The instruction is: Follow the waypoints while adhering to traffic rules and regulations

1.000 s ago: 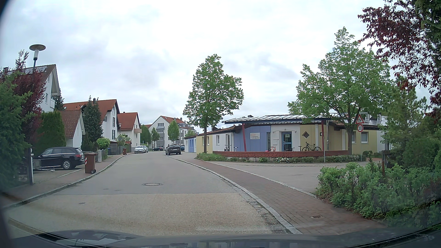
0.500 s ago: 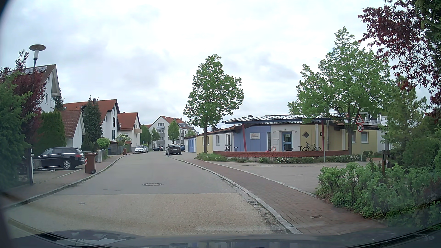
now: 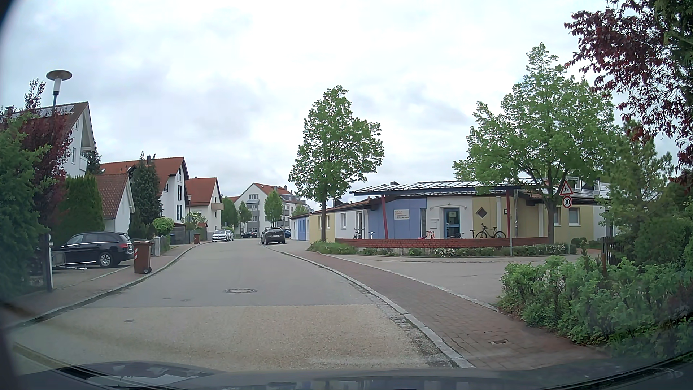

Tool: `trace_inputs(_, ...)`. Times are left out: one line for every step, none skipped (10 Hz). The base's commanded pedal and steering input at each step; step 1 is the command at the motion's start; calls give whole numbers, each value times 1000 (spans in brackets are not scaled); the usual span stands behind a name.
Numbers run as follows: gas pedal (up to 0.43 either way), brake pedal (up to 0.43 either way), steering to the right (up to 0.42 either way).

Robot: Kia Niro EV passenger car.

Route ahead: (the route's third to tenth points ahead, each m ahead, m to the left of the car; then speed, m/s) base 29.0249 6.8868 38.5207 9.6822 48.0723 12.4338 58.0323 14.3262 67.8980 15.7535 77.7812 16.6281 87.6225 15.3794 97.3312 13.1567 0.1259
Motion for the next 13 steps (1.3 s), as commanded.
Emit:
trace_inputs(0, 6, -390)
trace_inputs(0, 6, -414)
trace_inputs(0, 6, -421)
trace_inputs(0, 6, -418)
trace_inputs(0, 12, -409)
trace_inputs(8, 6, -402)
trace_inputs(20, 6, -401)
trace_inputs(39, 6, -401)
trace_inputs(59, 6, -401)
trace_inputs(59, 6, -401)
trace_inputs(67, 12, -401)
trace_inputs(67, 6, -401)
trace_inputs(79, 6, -400)
